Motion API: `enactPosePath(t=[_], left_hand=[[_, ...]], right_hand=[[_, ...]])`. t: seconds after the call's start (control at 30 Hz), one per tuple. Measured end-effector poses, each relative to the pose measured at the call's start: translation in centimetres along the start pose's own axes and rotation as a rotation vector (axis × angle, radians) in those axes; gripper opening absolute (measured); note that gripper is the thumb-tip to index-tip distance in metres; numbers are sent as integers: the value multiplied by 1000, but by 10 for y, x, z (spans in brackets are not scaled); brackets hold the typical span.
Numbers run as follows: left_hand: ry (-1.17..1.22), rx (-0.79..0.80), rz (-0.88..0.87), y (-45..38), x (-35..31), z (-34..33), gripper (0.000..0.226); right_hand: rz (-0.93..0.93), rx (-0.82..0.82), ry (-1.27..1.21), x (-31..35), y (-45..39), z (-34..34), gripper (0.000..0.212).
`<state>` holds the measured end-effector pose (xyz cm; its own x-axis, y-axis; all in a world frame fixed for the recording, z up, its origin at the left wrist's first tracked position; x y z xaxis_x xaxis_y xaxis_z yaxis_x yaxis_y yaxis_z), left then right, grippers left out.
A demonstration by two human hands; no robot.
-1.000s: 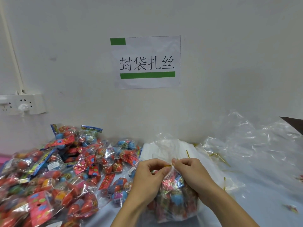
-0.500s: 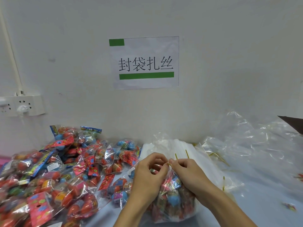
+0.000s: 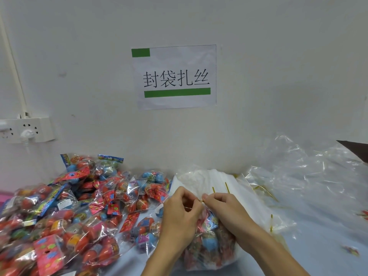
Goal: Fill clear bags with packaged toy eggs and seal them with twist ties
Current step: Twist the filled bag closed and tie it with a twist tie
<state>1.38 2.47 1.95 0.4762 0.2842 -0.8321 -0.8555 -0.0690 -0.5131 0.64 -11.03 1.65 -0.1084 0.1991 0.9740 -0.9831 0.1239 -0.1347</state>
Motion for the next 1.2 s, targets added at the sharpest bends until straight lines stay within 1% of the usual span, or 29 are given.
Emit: enactPosePath(t=[0.07,0.13,0.2,0.27,0.47,0.63,0.73,0.83,0.93,1.0,1.1,1.2], left_hand=[[2,-21,-7,0,-1,1,21],[7,-19,-5,0,-1,1,20],[16,-16,-5,0,0,2,19],[34,-2,-5,0,0,1,18],[57,100,-24,0,1,-1,14],[83,176,-64,1,-3,0,15],[35,181,-102,1,-3,0,16],[-27,153,-121,0,-2,1,24],[-118,141,-192,-1,-3,1,28],[-148,144,-210,-1,-2,0,24],[-142,158,-198,-2,-1,0,12],[-126,166,-164,-2,0,-1,16]], right_hand=[[3,38,-18,2,2,2,42],[4,65,-19,3,2,5,36],[12,69,1,4,2,6,30],[15,59,15,4,2,7,31],[18,14,30,2,1,9,39],[0,21,-21,3,1,9,30],[-19,-6,-68,3,1,10,31],[-39,-23,-80,3,1,10,32],[-36,-53,-74,3,0,13,28],[-17,-63,-60,3,0,14,25],[17,-74,-43,3,0,14,27],[40,-88,-28,3,1,11,26]])
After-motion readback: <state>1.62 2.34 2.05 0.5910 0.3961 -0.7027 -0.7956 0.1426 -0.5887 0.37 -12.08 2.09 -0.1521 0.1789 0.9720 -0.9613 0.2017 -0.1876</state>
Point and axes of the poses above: each hand's wrist, its own y-axis away from the middle knuckle, its own z-axis out of the back of the hand, x = y × z, the point moved 3 cm from there along -y, towards the middle knuckle, and after that the axes turned 5 degrees about -x, right-handed, at the moved point
